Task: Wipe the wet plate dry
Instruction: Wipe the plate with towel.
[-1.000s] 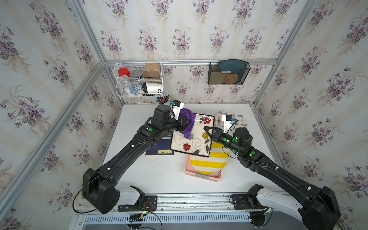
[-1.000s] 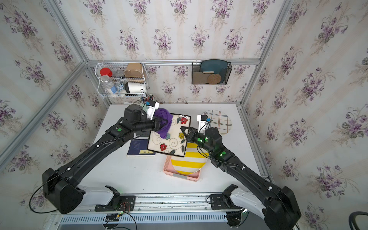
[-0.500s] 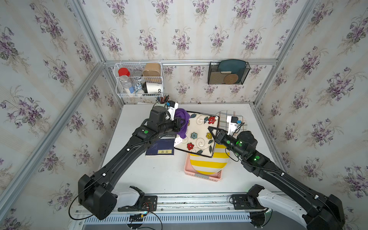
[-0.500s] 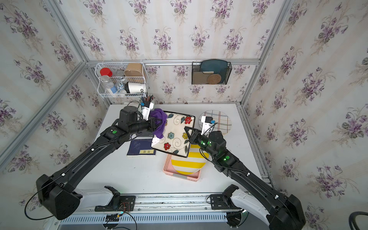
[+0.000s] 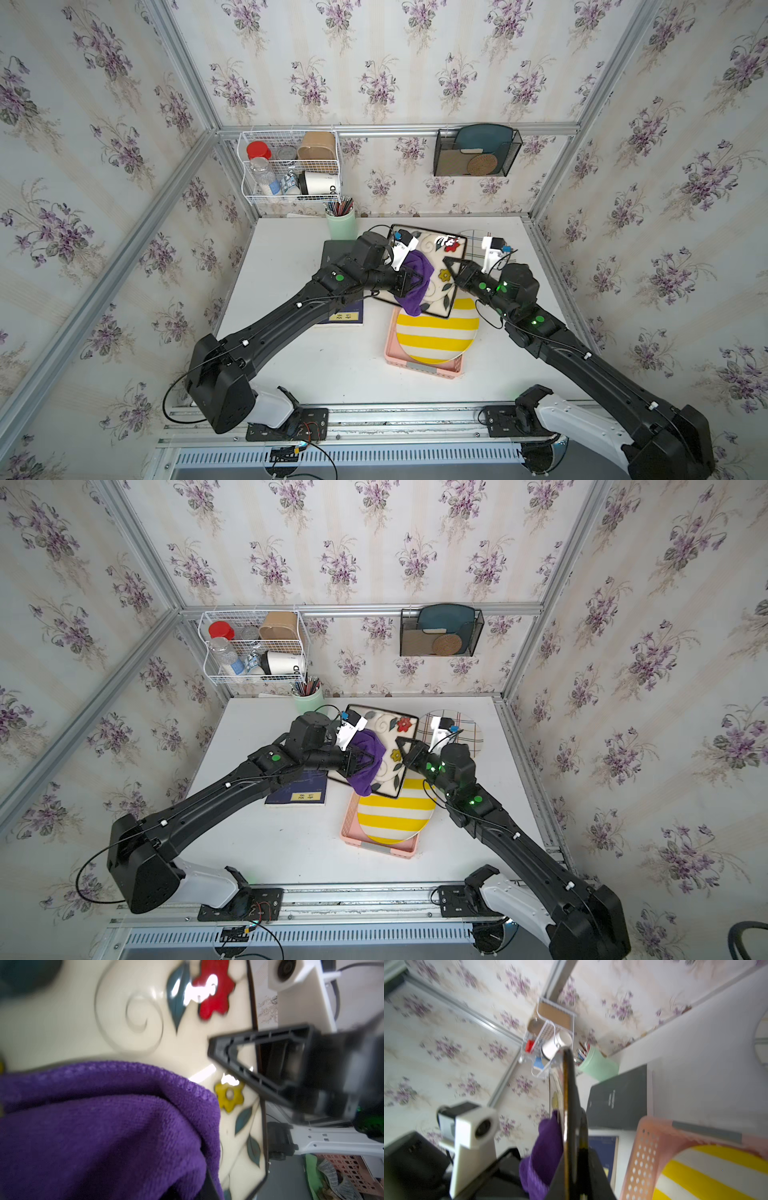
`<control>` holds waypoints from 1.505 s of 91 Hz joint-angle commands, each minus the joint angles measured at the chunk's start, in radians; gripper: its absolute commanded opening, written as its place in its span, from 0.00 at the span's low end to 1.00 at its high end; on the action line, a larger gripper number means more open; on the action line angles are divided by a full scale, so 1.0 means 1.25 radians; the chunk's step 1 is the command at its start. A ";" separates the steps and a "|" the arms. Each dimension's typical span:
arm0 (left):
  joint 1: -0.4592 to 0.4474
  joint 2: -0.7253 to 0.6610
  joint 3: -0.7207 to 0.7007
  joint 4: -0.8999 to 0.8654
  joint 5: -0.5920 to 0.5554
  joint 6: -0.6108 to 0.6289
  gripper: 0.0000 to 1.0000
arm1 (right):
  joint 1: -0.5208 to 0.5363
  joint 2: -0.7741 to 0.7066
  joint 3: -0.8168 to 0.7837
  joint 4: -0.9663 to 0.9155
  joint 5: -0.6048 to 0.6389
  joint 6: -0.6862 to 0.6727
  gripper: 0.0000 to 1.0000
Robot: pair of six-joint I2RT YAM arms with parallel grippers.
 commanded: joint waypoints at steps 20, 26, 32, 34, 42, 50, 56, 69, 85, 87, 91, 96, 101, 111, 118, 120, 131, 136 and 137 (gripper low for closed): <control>-0.099 0.096 0.028 0.031 0.062 -0.058 0.00 | 0.029 0.051 0.000 0.457 -0.025 0.193 0.00; -0.098 0.103 0.031 0.032 0.023 -0.084 0.00 | 0.029 0.053 0.007 0.453 -0.011 0.196 0.00; -0.077 0.088 0.038 -0.026 -0.062 -0.091 0.00 | 0.024 0.039 -0.003 0.447 0.013 0.203 0.00; -0.062 0.081 0.037 -0.046 -0.092 -0.099 0.00 | 0.021 0.030 -0.006 0.438 0.020 0.204 0.00; 0.020 0.025 0.010 -0.074 -0.146 -0.120 0.00 | 0.009 0.006 -0.011 0.396 0.020 0.187 0.00; 0.098 -0.061 -0.041 -0.044 -0.175 -0.127 0.00 | 0.009 0.002 -0.005 0.382 -0.027 0.152 0.00; 0.130 -0.095 -0.054 -0.040 -0.191 -0.123 0.00 | 0.017 0.013 -0.007 0.395 -0.088 0.134 0.00; 0.128 -0.066 -0.048 0.064 0.011 -0.137 0.00 | 0.062 0.058 -0.027 0.471 -0.150 0.120 0.00; 0.073 0.009 0.025 0.062 -0.001 -0.135 0.00 | 0.072 0.093 -0.011 0.488 -0.168 0.094 0.00; 0.077 0.009 0.034 0.055 -0.013 -0.133 0.00 | 0.069 0.089 -0.013 0.486 -0.160 0.095 0.00; 0.094 -0.002 0.040 0.053 -0.025 -0.137 0.00 | 0.052 0.074 -0.016 0.477 -0.145 0.100 0.00; 0.130 -0.033 0.027 0.087 -0.003 -0.167 0.00 | -0.002 0.046 -0.018 0.455 -0.137 0.121 0.00; 0.182 -0.077 -0.002 0.145 0.053 -0.230 0.00 | -0.062 0.016 -0.025 0.447 -0.149 0.155 0.00; 0.290 -0.143 -0.077 0.341 0.195 -0.446 0.00 | -0.199 -0.020 -0.046 0.514 -0.222 0.271 0.00; 0.340 -0.155 -0.115 0.547 0.293 -0.615 0.00 | -0.259 -0.018 -0.060 0.614 -0.266 0.359 0.00; 0.347 -0.154 -0.123 0.612 0.310 -0.666 0.00 | -0.268 -0.013 -0.065 0.649 -0.275 0.379 0.00; 0.352 -0.122 -0.138 0.911 0.340 -0.927 0.00 | -0.266 0.039 -0.050 0.821 -0.315 0.455 0.00; 0.347 -0.090 -0.133 1.044 0.331 -1.029 0.00 | -0.256 0.060 -0.040 0.856 -0.327 0.462 0.00; 0.346 -0.084 -0.130 1.072 0.328 -1.048 0.00 | -0.254 0.064 -0.038 0.855 -0.326 0.462 0.00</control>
